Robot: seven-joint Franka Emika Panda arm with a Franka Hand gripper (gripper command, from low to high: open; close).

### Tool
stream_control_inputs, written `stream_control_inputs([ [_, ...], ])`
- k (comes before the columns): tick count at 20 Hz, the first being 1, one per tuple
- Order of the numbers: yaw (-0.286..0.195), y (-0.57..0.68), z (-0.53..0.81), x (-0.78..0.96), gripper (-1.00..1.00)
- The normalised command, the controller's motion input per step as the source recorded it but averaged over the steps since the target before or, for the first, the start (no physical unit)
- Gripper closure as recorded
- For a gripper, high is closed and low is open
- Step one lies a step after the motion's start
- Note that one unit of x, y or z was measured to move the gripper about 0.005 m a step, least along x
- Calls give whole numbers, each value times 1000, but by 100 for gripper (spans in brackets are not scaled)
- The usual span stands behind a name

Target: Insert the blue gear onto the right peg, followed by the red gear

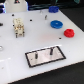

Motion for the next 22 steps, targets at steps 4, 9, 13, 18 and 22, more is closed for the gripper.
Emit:
stream_control_inputs([
  [4, 0, 477, -422, -336, -100],
  [9, 0, 374, -476, -352, -100],
  [13, 0, 294, -510, -343, -100],
  [18, 0, 102, -560, -366, -100],
  [22, 0, -62, -563, -376, -100],
])
